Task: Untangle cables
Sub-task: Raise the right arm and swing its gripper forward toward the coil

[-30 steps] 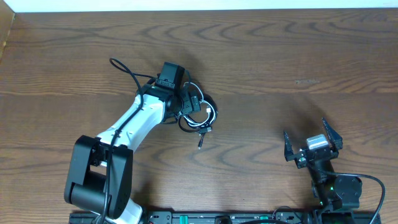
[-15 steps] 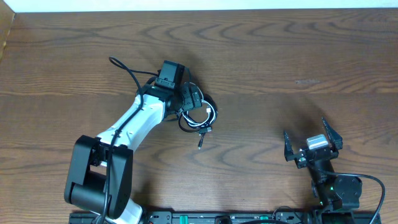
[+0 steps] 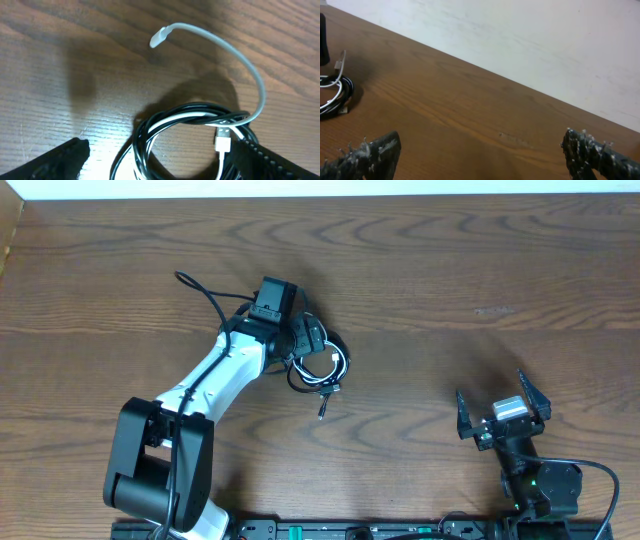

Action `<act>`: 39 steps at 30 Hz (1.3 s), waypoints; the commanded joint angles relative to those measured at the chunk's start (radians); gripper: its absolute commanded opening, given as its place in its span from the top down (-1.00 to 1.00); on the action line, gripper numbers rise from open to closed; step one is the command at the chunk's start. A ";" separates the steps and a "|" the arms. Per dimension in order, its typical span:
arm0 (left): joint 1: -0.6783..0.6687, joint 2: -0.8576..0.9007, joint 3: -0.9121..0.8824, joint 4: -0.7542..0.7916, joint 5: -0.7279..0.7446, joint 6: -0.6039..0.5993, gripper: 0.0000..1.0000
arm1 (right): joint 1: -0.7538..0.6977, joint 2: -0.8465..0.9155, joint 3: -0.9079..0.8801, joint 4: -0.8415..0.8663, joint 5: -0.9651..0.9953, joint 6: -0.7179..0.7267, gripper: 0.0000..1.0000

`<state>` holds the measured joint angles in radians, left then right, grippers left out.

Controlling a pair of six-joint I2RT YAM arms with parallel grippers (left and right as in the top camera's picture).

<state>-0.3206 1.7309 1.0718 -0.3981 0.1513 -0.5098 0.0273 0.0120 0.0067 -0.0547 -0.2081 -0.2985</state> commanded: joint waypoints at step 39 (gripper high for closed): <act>0.066 -0.019 -0.054 -0.108 0.125 -0.028 0.49 | -0.007 0.267 0.312 -0.075 -0.348 0.440 -0.99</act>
<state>-0.2523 1.7298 1.0252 -0.5133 0.2764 -0.5285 0.0273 0.2066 0.2790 -0.1192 -0.5465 0.1238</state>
